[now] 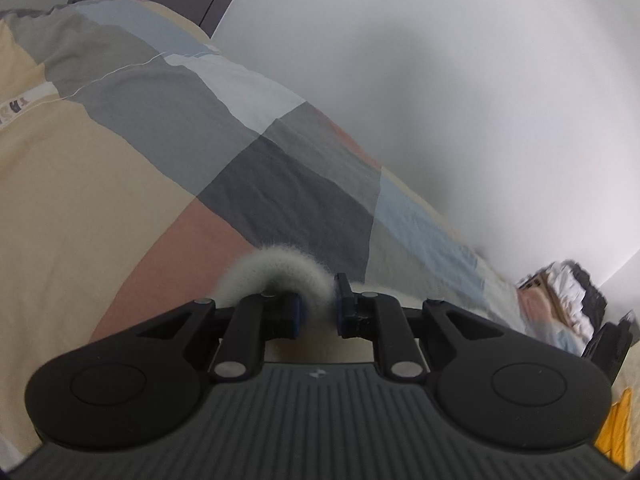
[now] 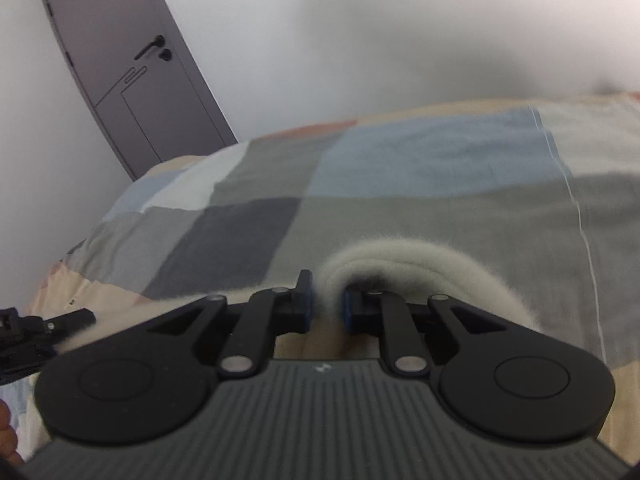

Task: Fold large clothes
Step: 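Lower the sweater onto the quilt with both grippers and open them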

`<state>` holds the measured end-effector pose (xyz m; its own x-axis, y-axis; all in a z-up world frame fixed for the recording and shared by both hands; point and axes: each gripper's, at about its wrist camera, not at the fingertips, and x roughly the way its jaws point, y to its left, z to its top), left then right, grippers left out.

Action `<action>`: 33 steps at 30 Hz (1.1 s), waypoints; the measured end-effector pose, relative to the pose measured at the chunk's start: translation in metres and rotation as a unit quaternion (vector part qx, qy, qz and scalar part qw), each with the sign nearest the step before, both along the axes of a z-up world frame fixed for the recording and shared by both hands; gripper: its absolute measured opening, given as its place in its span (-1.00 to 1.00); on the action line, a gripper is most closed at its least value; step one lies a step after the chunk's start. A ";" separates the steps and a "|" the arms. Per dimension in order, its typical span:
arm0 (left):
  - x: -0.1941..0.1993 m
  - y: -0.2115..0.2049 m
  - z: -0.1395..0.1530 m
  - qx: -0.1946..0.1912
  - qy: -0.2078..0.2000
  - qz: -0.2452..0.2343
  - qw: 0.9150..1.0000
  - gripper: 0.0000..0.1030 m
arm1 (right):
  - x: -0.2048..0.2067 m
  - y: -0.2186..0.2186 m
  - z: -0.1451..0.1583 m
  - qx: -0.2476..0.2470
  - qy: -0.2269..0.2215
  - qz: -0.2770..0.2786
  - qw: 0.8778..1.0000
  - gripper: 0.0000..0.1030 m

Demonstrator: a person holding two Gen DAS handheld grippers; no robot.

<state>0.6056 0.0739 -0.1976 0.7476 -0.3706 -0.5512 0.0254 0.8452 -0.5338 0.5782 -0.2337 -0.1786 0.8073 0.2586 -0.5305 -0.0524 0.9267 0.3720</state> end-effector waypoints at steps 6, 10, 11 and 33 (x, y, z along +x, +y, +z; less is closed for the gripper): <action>-0.026 -0.005 0.020 0.000 -0.008 -0.013 1.000 0.39 | -0.006 0.001 0.005 0.026 0.008 0.009 1.000 0.26; -0.063 -0.011 0.044 0.017 -0.030 -0.014 0.999 0.46 | -0.033 0.011 0.022 -0.005 -0.015 0.029 0.999 0.37; -0.074 -0.013 0.051 0.023 -0.035 -0.014 0.999 0.46 | -0.043 0.013 0.027 -0.007 -0.020 0.034 0.999 0.37; -0.393 -0.034 0.114 0.063 -0.081 -0.006 0.995 0.46 | -0.363 0.028 0.125 -0.050 -0.109 0.060 0.991 0.37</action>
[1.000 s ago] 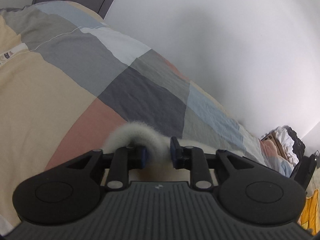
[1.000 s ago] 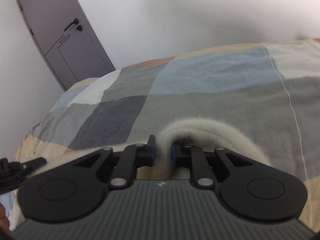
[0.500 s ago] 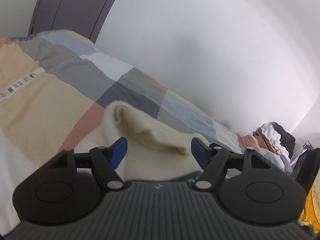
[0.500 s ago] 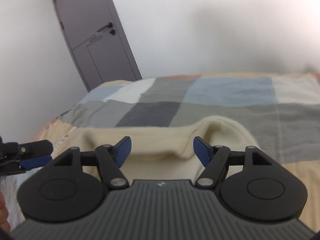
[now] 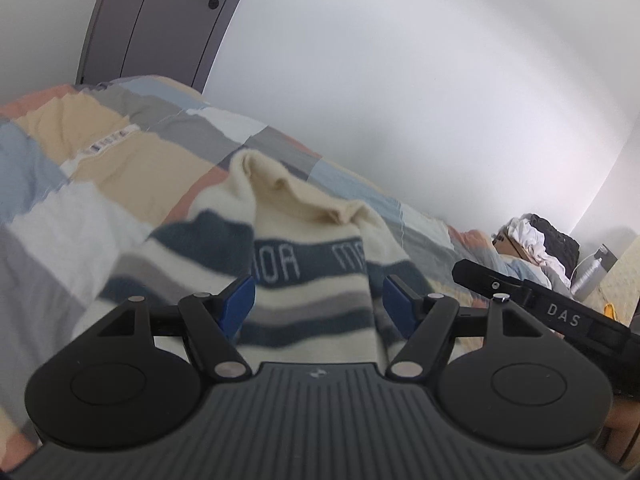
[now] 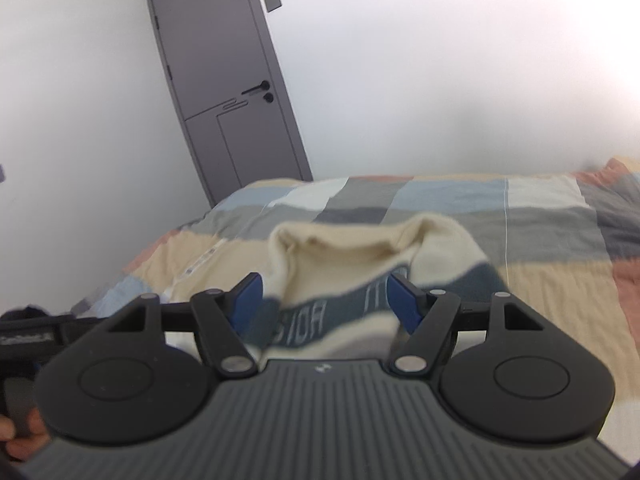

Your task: Fold large clothes

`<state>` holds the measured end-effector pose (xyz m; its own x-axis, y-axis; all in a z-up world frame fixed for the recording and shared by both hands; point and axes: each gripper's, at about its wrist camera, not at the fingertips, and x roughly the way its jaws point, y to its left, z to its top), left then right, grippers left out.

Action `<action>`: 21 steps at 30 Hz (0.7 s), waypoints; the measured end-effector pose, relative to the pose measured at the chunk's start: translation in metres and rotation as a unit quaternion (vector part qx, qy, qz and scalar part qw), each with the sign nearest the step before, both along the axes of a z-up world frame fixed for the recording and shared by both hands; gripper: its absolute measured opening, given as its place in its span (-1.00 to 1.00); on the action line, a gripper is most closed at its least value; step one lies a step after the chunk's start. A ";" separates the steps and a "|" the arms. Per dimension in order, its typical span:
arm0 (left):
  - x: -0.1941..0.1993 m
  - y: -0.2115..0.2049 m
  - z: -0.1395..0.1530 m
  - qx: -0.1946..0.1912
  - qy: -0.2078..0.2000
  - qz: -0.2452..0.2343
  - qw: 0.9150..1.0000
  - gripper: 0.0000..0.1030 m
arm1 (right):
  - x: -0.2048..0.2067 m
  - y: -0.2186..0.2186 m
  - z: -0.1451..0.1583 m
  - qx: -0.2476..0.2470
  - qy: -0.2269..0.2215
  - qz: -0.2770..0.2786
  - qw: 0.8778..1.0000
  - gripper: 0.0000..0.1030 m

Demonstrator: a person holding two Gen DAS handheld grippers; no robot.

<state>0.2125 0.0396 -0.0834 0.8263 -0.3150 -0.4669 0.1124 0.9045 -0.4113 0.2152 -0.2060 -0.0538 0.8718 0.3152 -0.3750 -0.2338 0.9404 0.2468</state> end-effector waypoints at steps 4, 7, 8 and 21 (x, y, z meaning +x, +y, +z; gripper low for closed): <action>-0.030 0.002 -0.027 0.004 0.017 0.005 1.000 0.44 | -0.036 0.000 -0.017 -0.013 0.012 -0.008 1.000 0.37; -0.043 0.004 -0.049 0.008 0.038 0.001 0.999 0.43 | -0.054 -0.001 -0.033 -0.015 0.037 -0.012 0.999 0.37; -0.047 0.004 -0.055 0.016 0.041 0.003 0.999 0.43 | -0.058 -0.002 -0.038 -0.014 0.044 -0.013 0.999 0.37; -0.035 0.002 -0.114 0.203 0.117 0.062 0.970 0.12 | -0.056 0.006 -0.076 -0.022 0.093 -0.033 0.995 0.37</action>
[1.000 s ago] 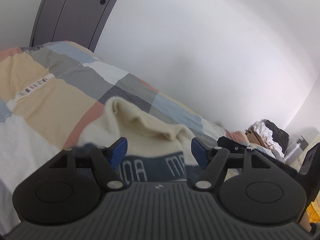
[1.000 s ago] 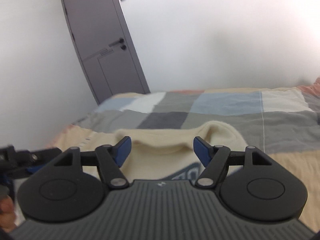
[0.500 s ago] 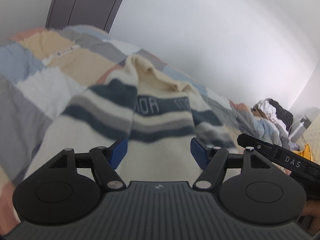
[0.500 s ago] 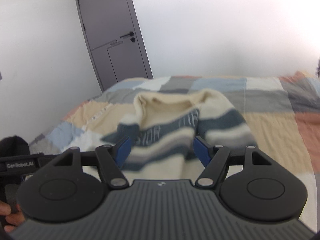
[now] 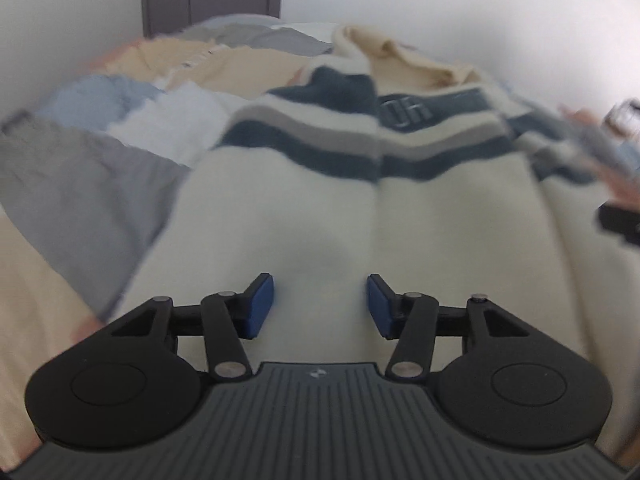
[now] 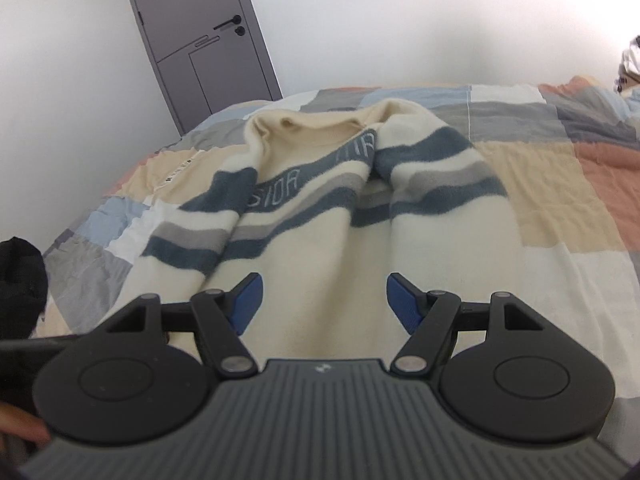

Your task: Fold large clothes

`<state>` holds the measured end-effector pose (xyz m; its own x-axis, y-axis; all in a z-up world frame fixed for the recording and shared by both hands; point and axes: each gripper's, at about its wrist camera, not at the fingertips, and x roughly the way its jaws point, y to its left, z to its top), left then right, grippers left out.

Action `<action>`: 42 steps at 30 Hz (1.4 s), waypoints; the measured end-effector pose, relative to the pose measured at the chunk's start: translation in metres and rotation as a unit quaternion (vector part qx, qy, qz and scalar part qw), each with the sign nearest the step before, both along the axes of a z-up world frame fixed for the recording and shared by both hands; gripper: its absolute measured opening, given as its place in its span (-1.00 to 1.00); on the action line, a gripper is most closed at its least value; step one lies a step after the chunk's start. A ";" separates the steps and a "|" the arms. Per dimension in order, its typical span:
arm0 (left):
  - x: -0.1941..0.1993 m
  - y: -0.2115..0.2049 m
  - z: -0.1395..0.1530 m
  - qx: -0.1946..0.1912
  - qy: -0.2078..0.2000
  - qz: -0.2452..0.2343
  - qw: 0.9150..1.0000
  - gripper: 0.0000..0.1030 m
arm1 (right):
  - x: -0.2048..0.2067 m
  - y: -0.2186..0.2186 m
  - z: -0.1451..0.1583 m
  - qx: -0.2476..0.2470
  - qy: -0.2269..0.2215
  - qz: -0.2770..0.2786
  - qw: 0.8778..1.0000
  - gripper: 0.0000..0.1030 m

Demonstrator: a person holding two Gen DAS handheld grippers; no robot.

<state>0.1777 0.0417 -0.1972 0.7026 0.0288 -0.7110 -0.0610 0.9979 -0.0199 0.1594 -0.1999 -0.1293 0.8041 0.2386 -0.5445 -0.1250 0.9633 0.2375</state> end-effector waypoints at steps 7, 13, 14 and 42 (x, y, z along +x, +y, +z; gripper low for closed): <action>0.013 0.021 0.016 0.041 -0.014 0.024 0.999 -0.74 | 0.008 -0.008 -0.003 0.002 -0.008 -0.019 1.000 0.37; 0.056 0.117 0.079 -0.001 -0.039 0.084 0.996 -0.76 | 0.018 -0.022 -0.013 0.037 0.015 -0.038 0.998 0.37; 0.066 0.134 0.089 -0.001 -0.043 0.095 0.995 -0.76 | 0.018 -0.025 -0.014 0.045 0.015 -0.043 0.998 0.37; 0.229 0.308 0.046 -0.088 -0.004 0.184 0.979 0.24 | 0.087 0.006 -0.043 0.000 -0.006 -0.077 0.997 0.37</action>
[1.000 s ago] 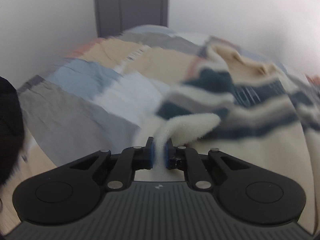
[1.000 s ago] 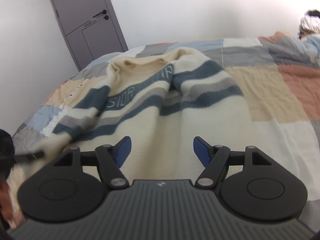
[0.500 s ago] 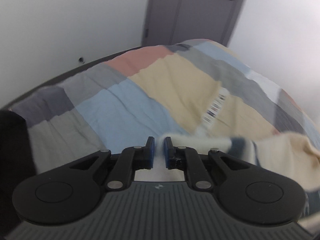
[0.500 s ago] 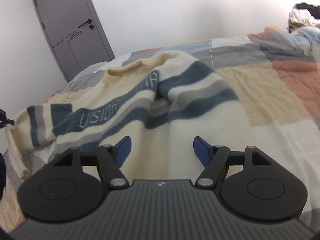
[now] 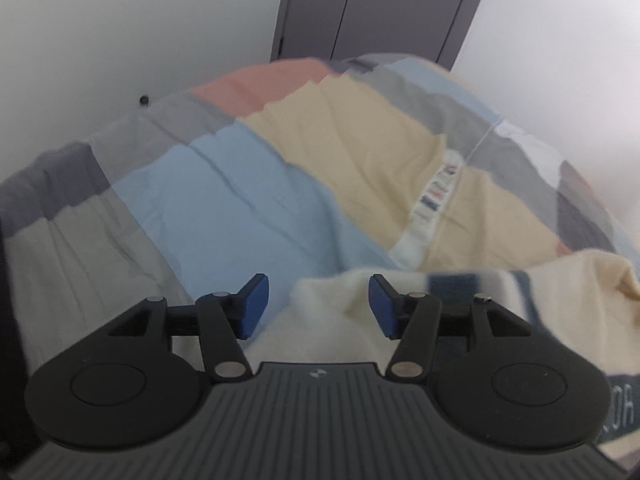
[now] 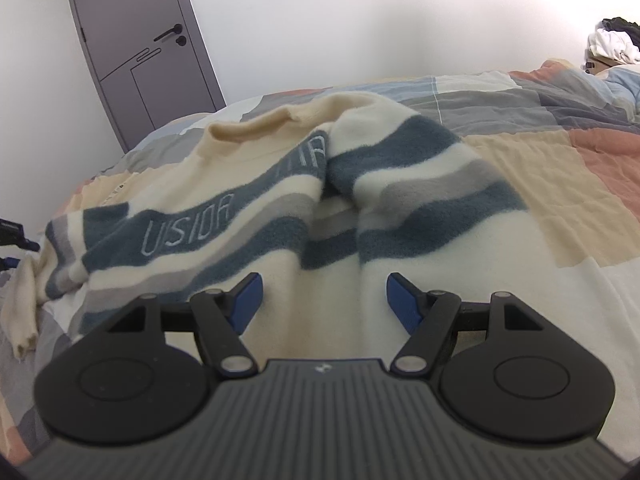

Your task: Fold large clothes

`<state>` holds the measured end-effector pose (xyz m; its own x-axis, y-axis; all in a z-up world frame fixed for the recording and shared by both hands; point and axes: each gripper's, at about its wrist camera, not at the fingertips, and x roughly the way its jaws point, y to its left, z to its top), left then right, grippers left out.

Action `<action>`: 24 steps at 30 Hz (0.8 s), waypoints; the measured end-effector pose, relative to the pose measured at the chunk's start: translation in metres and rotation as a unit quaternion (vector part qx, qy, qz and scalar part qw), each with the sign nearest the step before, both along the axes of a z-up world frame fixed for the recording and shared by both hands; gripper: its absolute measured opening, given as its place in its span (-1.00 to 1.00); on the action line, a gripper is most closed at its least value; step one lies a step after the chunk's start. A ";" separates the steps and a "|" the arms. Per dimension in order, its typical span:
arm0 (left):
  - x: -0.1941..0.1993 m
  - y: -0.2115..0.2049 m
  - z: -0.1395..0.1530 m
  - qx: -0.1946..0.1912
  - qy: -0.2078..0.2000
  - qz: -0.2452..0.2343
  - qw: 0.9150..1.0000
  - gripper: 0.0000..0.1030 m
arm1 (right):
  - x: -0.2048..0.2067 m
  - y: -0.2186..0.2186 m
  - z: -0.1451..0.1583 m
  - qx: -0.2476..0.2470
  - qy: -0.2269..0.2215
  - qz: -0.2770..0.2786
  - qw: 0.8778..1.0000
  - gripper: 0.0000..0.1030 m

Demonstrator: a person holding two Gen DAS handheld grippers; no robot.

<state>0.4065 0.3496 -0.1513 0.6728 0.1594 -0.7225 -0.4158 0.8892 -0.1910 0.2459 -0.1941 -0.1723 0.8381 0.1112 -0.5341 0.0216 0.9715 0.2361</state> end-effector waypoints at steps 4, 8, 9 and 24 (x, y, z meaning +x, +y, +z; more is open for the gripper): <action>-0.024 -0.018 0.022 0.022 -0.018 -0.020 0.999 0.31 | -0.007 0.000 0.002 -0.006 -0.002 0.005 1.000 0.37; -0.050 -0.050 0.022 0.013 -0.005 -0.046 0.999 0.32 | -0.017 0.000 0.008 -0.013 -0.011 0.006 1.000 0.37; -0.057 -0.059 0.018 0.009 -0.002 -0.051 0.999 0.37 | -0.019 0.000 0.008 -0.015 -0.011 0.006 1.000 0.37; -0.080 -0.129 -0.024 0.121 0.135 -0.138 0.974 -0.86 | -0.024 -0.001 0.004 -0.017 -0.001 0.021 1.000 0.37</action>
<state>0.3267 0.2209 -0.1755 0.5053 0.1867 -0.8425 -0.1606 0.9796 0.1208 0.2221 -0.1948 -0.1683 0.8342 0.1282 -0.5363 -0.0196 0.9789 0.2035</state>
